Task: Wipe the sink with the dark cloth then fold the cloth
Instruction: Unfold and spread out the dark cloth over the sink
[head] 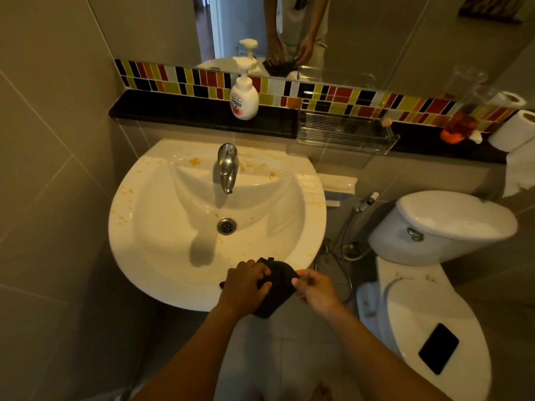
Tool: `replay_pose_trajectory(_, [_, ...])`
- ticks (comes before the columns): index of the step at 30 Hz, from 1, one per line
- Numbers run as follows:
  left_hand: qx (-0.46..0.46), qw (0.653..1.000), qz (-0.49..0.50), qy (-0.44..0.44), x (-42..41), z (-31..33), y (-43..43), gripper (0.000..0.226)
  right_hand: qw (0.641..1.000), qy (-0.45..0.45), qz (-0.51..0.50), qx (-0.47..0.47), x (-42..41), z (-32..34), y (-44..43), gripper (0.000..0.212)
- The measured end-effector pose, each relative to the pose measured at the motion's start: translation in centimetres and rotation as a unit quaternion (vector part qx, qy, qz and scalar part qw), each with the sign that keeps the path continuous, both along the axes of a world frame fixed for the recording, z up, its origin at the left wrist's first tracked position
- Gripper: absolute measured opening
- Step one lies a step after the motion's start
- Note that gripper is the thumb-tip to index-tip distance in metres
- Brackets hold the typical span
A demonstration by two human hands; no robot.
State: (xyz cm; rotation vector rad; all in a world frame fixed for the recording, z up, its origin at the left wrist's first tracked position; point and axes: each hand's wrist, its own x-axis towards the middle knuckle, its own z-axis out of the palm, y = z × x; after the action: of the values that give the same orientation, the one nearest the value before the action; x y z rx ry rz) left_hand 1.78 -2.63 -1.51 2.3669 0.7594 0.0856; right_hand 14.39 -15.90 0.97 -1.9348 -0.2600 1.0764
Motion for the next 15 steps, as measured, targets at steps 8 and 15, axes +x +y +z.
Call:
replay_pose_trajectory(8, [-0.278, 0.95, 0.094, -0.108, 1.1, 3.3, -1.0, 0.024, 0.991, 0.106, -0.054, 0.064, -0.1, 2.1, 0.8, 0.022])
replay_pose_trajectory(15, [-0.34, 0.918, 0.144, -0.146, 0.1, 8.4, -0.6, 0.019, 0.973, 0.174, -0.046, 0.144, -0.5, 5.9, 2.3, 0.021])
